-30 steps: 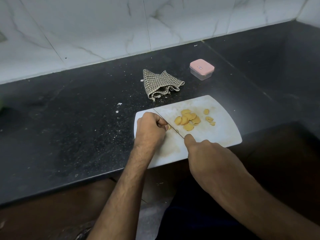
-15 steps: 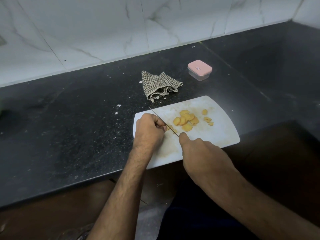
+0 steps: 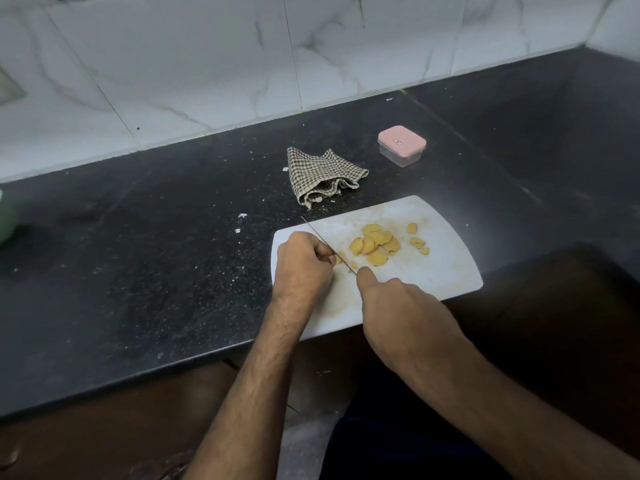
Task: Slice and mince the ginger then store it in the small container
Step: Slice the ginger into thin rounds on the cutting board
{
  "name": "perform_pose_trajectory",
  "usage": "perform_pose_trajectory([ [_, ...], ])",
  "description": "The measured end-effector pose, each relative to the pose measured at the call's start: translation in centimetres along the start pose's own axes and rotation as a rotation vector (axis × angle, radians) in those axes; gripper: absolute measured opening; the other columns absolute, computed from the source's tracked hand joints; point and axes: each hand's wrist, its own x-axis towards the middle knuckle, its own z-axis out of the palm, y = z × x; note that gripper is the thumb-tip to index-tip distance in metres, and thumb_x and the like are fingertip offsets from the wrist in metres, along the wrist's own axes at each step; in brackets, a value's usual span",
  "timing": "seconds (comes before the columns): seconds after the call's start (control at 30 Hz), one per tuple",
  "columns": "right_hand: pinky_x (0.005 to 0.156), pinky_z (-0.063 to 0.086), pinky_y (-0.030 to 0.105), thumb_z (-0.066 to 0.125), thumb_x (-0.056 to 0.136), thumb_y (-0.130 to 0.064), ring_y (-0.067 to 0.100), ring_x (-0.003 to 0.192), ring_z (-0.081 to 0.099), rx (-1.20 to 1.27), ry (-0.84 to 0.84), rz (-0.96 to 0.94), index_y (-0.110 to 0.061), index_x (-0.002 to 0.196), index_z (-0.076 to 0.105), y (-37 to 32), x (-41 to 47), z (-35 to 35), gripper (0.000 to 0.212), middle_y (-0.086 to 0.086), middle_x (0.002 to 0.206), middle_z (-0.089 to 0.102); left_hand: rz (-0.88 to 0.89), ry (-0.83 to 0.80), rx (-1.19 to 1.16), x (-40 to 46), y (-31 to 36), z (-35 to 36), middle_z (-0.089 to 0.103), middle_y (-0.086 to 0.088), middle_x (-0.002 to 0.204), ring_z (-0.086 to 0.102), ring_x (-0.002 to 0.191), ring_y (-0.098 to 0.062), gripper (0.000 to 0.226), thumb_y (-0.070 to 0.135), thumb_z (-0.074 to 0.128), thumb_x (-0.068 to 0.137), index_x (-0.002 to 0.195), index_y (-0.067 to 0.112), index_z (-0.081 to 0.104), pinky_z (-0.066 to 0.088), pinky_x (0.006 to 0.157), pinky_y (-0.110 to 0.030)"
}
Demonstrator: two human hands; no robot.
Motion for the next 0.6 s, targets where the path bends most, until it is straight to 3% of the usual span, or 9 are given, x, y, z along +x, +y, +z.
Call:
perform_pose_trajectory([
  [0.13,0.070,0.044,0.032,0.048,0.098,-0.015,0.016,0.081,0.045,-0.030,0.014,-0.012,-0.023,0.137,0.032,0.2,-0.1,-0.2,0.043,-0.004,0.076,0.031,0.005,-0.012,-0.004,-0.1,0.2,-0.2,0.067,0.007,0.073,0.059,0.066,-0.002,0.019,0.003,0.069,0.089,0.073,0.013,0.072,0.040,0.048,-0.010],
  [0.33,0.070,0.045,0.032,0.047,0.099,-0.015,0.015,0.082,0.045,0.001,-0.033,0.011,-0.024,0.133,0.032,0.1,-0.7,-0.3,0.039,-0.005,0.076,0.031,0.023,0.021,0.049,-0.1,-0.1,0.0,0.067,0.007,0.075,0.062,0.072,-0.007,0.023,0.000,0.063,0.087,0.072,0.016,0.068,0.051,0.059,-0.023],
  [0.6,0.068,0.045,0.032,0.043,0.098,-0.016,0.017,0.080,0.046,-0.017,0.052,-0.035,-0.023,0.135,0.033,0.8,-0.4,-0.2,0.038,-0.005,0.077,0.035,0.012,-0.002,0.023,-0.1,0.0,0.1,0.069,0.007,0.082,0.062,0.075,-0.005,0.018,0.003,0.064,0.090,0.079,0.016,0.071,0.049,0.058,-0.018],
])
